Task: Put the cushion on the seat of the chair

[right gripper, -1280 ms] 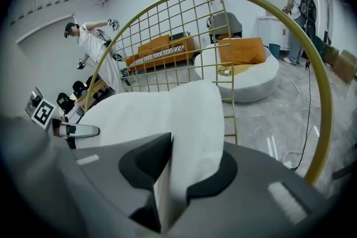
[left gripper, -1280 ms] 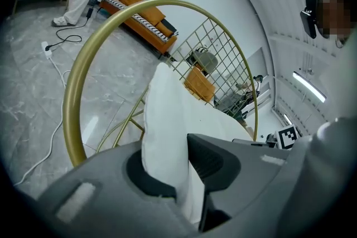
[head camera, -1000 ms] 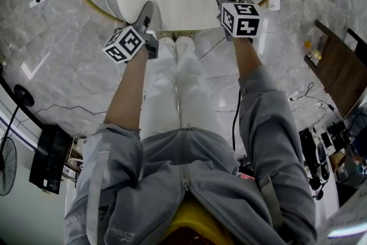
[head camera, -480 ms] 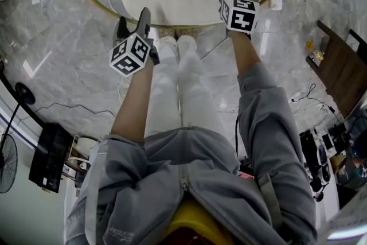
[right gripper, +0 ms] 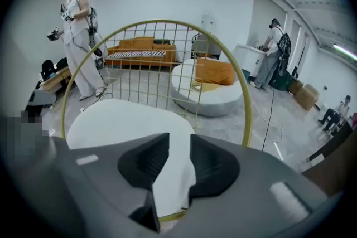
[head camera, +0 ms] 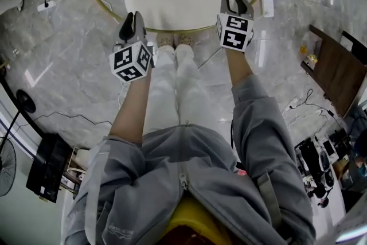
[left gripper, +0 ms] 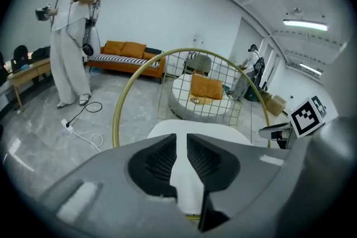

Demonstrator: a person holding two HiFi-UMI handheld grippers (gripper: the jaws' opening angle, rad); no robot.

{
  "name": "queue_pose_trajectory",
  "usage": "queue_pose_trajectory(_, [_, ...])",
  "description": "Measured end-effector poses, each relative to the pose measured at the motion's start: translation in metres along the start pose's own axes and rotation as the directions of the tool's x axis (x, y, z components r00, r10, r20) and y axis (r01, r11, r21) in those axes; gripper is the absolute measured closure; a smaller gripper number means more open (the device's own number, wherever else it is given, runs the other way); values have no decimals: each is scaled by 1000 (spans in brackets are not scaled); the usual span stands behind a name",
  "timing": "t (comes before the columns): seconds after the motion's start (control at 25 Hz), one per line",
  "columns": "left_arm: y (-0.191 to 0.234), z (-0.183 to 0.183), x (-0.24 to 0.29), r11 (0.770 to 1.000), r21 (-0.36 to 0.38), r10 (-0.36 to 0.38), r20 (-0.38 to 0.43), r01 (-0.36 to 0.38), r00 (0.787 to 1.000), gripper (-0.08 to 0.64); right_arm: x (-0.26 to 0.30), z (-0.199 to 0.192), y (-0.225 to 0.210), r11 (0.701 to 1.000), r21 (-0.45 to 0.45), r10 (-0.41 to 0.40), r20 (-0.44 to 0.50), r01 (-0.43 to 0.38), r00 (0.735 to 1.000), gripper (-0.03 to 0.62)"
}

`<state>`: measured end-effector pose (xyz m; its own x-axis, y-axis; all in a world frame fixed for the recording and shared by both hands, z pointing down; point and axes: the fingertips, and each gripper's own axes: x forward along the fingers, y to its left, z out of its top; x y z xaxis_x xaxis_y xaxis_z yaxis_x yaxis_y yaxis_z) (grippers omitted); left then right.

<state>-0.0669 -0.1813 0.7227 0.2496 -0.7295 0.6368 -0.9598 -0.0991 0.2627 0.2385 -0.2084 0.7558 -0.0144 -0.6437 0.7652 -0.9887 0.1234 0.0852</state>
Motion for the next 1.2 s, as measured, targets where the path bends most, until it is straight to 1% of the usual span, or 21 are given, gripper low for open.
queue_pose_trajectory(0.08, [-13,18,-13,999,28,-42,27,41,999,538,-22,14,2,1000,4,-7,39,7,999,526])
queue_pose_trajectory(0.12, [-19,26,-21,997,40,-60,39,59,997,552,-34,21,3,1000,10,-10,55,9,998,567])
queue_pose_trajectory(0.16, [-25,35,-29,996,50,-78,50,76,996,552,-47,28,6,1000,20,-8,72,7,997,592])
queue_pose_trajectory(0.28, [-41,68,-61,988,104,-124,94,114,988,553,-93,57,20,998,46,28,134,-35,991,592])
queue_pose_trajectory(0.4, [-61,104,-98,976,165,-169,145,145,975,554,-146,90,35,997,27,59,217,-67,974,593])
queue_pose_trajectory(0.48, [-77,130,-117,967,195,-199,186,163,962,554,-179,114,32,998,21,55,279,-63,959,592])
queue_pose_trajectory(0.56, [-92,152,-140,959,226,-219,219,169,951,554,-214,131,28,997,34,51,331,-65,942,592])
queue_pose_trajectory(0.68, [-108,181,-180,953,255,-228,245,164,942,554,-266,151,27,996,46,53,386,-77,921,592])
queue_pose_trajectory(0.76, [-118,203,-201,951,262,-239,271,167,933,554,-294,171,25,995,58,44,432,-77,901,592])
queue_pose_trajectory(0.88, [-135,234,-229,938,299,-271,316,176,909,554,-334,202,23,995,66,30,504,-73,863,592])
queue_pose_trajectory(1.04, [-157,274,-267,919,352,-314,389,175,866,554,-385,242,26,998,30,31,597,-61,802,592])
queue_pose_trajectory(1.2, [-174,300,-302,904,392,-347,447,168,825,554,-430,263,34,998,-6,45,663,-55,747,592])
